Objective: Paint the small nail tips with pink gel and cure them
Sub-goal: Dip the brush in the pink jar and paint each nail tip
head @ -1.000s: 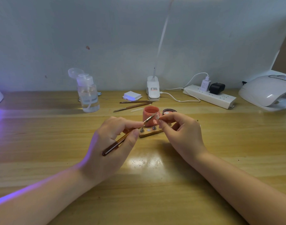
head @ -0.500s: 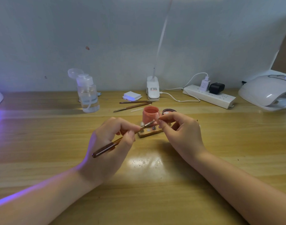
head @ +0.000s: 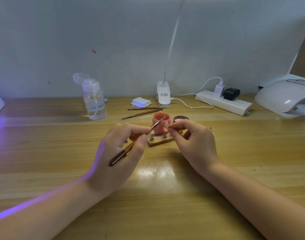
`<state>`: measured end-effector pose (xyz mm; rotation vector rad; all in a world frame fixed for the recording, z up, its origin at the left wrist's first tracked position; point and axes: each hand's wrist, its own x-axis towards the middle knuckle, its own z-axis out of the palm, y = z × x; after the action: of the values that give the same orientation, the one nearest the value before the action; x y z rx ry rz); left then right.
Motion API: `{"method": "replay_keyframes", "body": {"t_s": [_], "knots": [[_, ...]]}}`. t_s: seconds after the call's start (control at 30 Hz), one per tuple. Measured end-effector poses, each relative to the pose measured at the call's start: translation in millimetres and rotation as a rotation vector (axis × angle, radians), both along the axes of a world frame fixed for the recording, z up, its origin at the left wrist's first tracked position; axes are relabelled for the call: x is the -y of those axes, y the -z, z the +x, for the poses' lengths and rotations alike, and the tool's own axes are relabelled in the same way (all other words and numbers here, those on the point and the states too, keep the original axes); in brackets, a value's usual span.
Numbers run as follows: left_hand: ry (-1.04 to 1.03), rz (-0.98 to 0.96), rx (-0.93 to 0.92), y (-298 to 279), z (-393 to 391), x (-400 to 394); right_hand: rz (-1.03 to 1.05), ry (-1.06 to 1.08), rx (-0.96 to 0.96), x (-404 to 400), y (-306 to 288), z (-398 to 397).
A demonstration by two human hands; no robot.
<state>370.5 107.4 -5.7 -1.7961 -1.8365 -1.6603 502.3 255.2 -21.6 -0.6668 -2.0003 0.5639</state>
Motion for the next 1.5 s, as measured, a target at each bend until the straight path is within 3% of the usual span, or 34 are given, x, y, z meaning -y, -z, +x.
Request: {"method": "replay_keyframes", "body": {"t_s": [0.2, 0.37, 0.57, 0.9, 1.07, 1.2, 1.3, 1.5], "knots": [[0.061, 0.011, -0.078, 1, 0, 1, 0.01, 0.011, -0.006, 0, 0, 0], [-0.004, -0.005, 0.08, 0, 0, 0, -0.05, -0.042, -0.026, 0, 0, -1], [0.103, -0.007, 0.144, 2, -1, 1, -0.096, -0.076, -0.05, 0, 0, 0], [0.111, -0.013, 0.178, 1, -2, -1, -0.147, -0.092, -0.065, -1, -1, -1], [0.004, 0.008, 0.307, -27, -5, -20, -0.164, -0.064, -0.066, -2, 0, -1], [-0.096, -0.1, 0.215, -58, -18, -52, -0.183, -0.056, -0.058, -3, 1, -3], [-0.177, -0.289, 0.145, -72, -27, -80, -0.174, -0.065, -0.056, -3, 1, -4], [-0.17, -0.561, 0.18, -75, -28, -114, -0.153, -0.068, -0.049, -2, 1, -4]]}}
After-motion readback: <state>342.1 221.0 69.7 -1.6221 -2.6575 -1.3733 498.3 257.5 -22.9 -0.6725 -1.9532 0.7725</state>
